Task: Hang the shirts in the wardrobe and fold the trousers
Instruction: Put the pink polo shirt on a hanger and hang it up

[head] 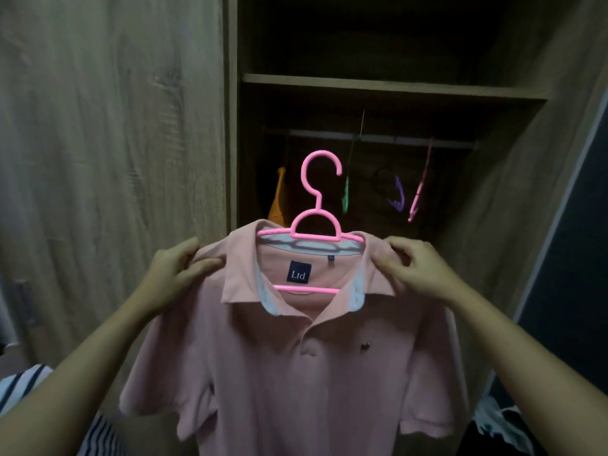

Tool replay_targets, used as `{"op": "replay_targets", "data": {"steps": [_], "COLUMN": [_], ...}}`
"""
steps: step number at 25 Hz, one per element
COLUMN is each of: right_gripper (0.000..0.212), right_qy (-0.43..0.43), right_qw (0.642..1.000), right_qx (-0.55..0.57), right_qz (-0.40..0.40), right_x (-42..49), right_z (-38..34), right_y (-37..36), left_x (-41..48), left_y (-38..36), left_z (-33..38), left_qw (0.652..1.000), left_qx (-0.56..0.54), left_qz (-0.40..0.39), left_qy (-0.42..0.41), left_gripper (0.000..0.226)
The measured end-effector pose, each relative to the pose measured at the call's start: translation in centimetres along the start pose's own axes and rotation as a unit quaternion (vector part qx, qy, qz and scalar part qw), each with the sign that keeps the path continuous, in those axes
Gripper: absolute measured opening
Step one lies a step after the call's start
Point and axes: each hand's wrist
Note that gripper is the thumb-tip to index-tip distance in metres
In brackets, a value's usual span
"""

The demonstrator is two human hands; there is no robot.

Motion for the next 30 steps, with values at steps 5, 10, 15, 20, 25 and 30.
{"op": "replay_targets", "data": {"steps": [5, 10, 15, 20, 25, 30], "right_gripper": [0.042, 0.056, 0.048, 0.051, 0.018, 0.024], "right_qy": [-0.062, -0.082, -0.077, -0.065, -0.045, -0.033], "right_qw": [0.994, 0.984, 0.985, 0.992, 0.996, 0.998], "right_qx": [0.041, 0.106, 0.113, 0.088, 0.068, 0.06], "right_qz": [0.075, 0.117, 0.101, 0.068, 0.03, 0.003], "right_x": [0.9, 0.8, 0.7, 1.2, 1.6, 2.8], "right_z": [2.2, 2.6, 2.1, 1.6, -0.1, -0.4], "right_y": [0.6, 2.4, 3.3, 1.7, 0.3, -0.1], "left_x": [-0.1, -6.6, -6.5, -1.4, 5.2, 6.2], "left_y": [1.9, -0.5, 0.6, 2.3, 0.9, 0.4], "left_z": [-1.3, -4.3, -6.8, -3.6, 3.3, 5.8], "left_qw": [0.966, 0.945, 0.939, 0.969, 0.954, 0.904], "left_qx": [-0.203, -0.111, 0.032, -0.062, -0.079, -0.216], "left_qz": [-0.069, -0.169, -0.194, -0.063, -0.281, -0.358], "left_qy": [0.142, 0.258, 0.282, 0.23, 0.068, 0.091], "left_gripper": [0.042, 0.024, 0.024, 0.05, 0.054, 0.034]}}
Point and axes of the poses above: each hand's wrist, its own x-axis towards the middle knuckle, its own y-axis out of the back of the hand, z = x × y, and after that the axes turned 12 degrees about -y, right-handed
